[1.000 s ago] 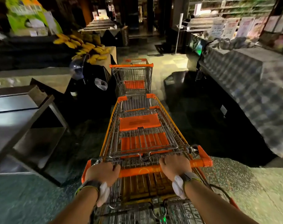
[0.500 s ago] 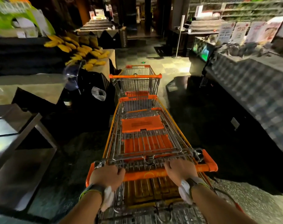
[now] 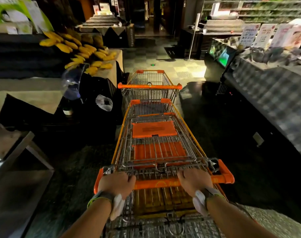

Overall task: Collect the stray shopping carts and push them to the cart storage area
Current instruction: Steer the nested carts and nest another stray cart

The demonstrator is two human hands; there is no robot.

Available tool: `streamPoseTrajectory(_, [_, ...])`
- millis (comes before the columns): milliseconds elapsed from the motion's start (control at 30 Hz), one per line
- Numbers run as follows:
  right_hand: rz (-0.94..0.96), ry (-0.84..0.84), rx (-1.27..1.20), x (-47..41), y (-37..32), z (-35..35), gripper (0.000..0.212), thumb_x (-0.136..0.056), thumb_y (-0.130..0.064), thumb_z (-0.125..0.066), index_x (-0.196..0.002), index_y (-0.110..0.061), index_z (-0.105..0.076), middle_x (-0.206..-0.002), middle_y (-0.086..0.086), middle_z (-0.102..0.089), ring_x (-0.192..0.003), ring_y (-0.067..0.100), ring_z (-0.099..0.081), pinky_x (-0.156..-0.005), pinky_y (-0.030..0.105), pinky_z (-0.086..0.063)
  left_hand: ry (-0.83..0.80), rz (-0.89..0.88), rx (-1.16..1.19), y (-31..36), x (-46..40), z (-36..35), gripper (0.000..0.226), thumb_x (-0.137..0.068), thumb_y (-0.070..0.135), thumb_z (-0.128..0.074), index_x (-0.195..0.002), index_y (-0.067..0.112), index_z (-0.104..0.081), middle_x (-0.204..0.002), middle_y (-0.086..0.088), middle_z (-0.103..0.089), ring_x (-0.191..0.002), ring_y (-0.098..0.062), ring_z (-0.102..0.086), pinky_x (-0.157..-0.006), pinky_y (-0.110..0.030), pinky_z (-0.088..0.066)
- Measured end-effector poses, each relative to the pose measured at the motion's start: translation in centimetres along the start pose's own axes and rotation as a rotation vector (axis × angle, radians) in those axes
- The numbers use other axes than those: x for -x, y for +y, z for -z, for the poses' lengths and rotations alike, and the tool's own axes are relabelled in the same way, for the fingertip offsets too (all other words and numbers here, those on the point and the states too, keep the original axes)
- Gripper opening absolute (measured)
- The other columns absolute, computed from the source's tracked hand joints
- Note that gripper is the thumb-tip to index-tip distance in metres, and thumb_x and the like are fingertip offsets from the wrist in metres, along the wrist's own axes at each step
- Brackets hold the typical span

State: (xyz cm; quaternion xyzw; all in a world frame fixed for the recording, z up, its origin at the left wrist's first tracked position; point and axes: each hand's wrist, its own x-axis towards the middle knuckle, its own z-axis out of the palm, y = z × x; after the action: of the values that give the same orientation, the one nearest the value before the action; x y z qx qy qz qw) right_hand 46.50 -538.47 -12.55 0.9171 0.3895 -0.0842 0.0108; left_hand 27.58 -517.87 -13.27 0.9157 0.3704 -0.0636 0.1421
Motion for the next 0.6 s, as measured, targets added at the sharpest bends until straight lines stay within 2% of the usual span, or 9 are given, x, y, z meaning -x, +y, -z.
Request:
streamPoseTrajectory(67, [-0.002, -0.010, 0.001, -0.7, -0.2, 0.2, 0.023, -0.108, -0.035, -0.034, -0.091, -0.025, -0.046, -0.073, -0.006, -0.051, -0.058, 0.008, -0.046, -0.051, 0.022, -0.041, -0.003, 0.000, 0.003, -0.2, -0.6, 0.3, 0.057, -0.101, 0.058, -0.024, -0.065, 0.025, -0.053, -0.056, 0.005, -0.045, -0.049, -0.012, -0.039, -0.050, -0.025, -0.037])
streamPoseTrajectory(233, [-0.020, -0.025, -0.018, -2.6, -1.0, 0.2, 0.033, -0.108, -0.040, -0.028, -0.086, -0.026, -0.049, -0.069, -0.006, -0.048, -0.055, 0.007, -0.041, -0.050, 0.021, -0.033, -0.006, -0.003, 0.013, -1.0, -2.5, 0.6, 0.057, -0.100, 0.059, -0.023, -0.064, 0.026, -0.053, -0.054, 0.007, -0.044, -0.048, -0.012, -0.039, -0.051, -0.026, -0.040])
streamPoseTrajectory(367, [-0.097, -0.032, -0.101, -3.9, -1.2, -0.4, 0.051, -0.105, -0.051, -0.024, -0.081, -0.025, -0.061, -0.067, -0.005, -0.055, -0.055, 0.007, -0.046, -0.057, 0.023, -0.048, -0.009, -0.030, 0.005, -1.2, -3.5, 1.4, 0.060, -0.100, 0.058, -0.021, -0.062, 0.025, -0.052, -0.052, 0.006, -0.044, -0.046, -0.012, -0.039, -0.050, -0.025, -0.039])
streamPoseTrajectory(467, [-0.085, -0.092, -0.062, -4.3, -1.4, -0.1, 0.047, -0.105, -0.049, -0.024, -0.084, -0.024, -0.057, -0.072, -0.005, -0.058, -0.060, 0.011, -0.053, -0.062, 0.027, -0.053, -0.023, -0.056, -0.029, -1.3, -3.8, 1.8, 0.061, -0.101, 0.058, -0.020, -0.062, 0.025, -0.054, -0.054, 0.006, -0.045, -0.049, -0.015, -0.042, -0.053, -0.027, -0.041])
streamPoseTrajectory(600, [-0.089, -0.104, -0.047, -4.1, -1.9, 0.5, 0.040, -0.108, -0.046, -0.027, -0.090, -0.023, -0.055, -0.085, -0.001, -0.064, -0.075, 0.016, -0.064, -0.076, 0.031, -0.057, -0.027, -0.094, -0.026, -1.8, -4.2, 1.7, 0.061, -0.100, 0.060, -0.021, -0.063, 0.023, -0.053, -0.056, 0.005, -0.045, -0.051, -0.016, -0.042, -0.053, -0.028, -0.038])
